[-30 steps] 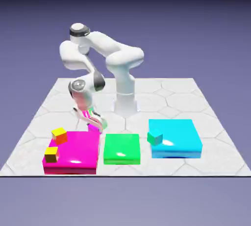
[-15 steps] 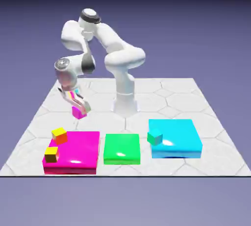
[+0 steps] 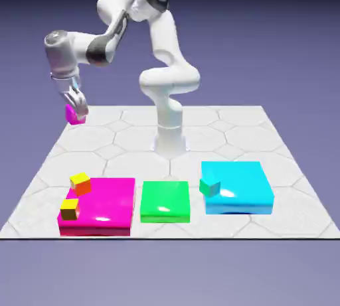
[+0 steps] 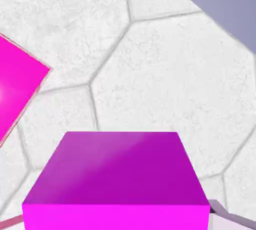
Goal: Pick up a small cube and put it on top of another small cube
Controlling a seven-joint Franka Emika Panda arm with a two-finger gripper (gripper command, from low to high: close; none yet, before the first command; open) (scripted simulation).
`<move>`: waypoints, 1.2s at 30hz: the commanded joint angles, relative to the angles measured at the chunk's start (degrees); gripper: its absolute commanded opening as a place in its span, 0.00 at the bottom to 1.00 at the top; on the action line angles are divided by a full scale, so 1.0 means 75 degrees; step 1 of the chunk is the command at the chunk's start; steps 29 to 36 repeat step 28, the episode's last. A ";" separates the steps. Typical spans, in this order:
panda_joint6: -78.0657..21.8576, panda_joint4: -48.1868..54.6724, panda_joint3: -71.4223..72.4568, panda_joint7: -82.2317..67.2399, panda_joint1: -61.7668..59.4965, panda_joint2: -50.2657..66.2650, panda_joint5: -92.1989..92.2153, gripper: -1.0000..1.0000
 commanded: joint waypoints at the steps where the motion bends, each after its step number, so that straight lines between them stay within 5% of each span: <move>1: 0.0042 0.0126 0.0233 -0.0161 -0.0193 0.0277 0.0242 0.00; 19: 0.0842 0.2337 0.4316 -0.3067 -0.3573 0.5134 0.4806 0.00; 24: 0.2112 0.1590 0.4447 -0.3300 -0.3609 0.5709 0.5134 0.00; 25: 0.2113 0.1590 0.4447 -0.3300 -0.3609 0.5709 0.5134 1.00; 36: 0.1449 0.1980 0.4379 -0.3178 -0.3591 0.5409 0.4963 1.00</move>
